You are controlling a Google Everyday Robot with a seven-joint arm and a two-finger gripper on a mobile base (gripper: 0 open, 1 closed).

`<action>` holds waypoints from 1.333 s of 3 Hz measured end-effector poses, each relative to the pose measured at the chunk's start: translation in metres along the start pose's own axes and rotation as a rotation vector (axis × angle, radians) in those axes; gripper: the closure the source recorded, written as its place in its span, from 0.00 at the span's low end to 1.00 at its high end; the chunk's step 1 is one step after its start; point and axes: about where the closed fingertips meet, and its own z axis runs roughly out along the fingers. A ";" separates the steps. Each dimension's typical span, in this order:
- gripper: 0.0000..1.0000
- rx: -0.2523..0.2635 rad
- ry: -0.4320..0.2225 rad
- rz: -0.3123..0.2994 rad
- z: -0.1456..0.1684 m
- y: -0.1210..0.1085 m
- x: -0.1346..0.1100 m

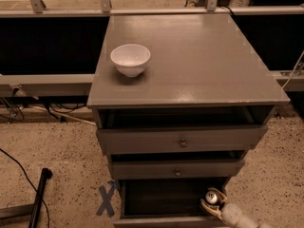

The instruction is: Place pepsi can into bottom drawer

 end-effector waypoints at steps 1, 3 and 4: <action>0.30 -0.003 -0.002 0.001 0.002 0.001 0.000; 0.00 -0.008 -0.006 0.003 0.006 0.003 -0.001; 0.00 -0.008 -0.006 0.003 0.006 0.003 -0.001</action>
Offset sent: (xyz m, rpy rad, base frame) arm 0.0007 0.0020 0.0003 0.0018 -0.0005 0.0028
